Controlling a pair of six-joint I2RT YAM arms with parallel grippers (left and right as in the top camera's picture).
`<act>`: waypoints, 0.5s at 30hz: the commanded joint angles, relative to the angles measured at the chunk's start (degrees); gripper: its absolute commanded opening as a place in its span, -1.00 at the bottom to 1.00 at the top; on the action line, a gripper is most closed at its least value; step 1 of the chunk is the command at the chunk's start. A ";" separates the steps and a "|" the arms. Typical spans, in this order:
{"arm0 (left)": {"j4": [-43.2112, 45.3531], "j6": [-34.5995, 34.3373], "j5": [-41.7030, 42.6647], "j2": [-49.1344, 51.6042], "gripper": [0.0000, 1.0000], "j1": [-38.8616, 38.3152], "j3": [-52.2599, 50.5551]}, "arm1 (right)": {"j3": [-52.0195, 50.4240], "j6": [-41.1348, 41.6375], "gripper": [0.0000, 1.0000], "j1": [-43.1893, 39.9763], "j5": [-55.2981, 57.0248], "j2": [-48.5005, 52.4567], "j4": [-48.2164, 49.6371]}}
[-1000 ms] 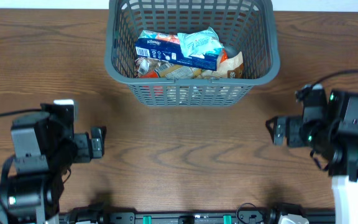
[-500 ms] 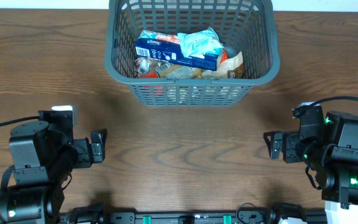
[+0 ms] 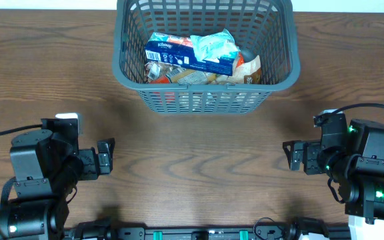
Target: Pack container
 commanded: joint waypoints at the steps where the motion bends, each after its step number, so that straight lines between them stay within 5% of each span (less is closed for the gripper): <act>1: 0.02 -0.44 0.59 0.13 0.97 0.26 -0.09 | -0.42 -0.68 0.99 0.44 6.14 -0.20 -0.04; 15: 0.02 -0.44 0.59 0.13 0.97 0.26 -0.09 | -0.98 -0.68 0.99 2.10 6.78 -11.43 5.88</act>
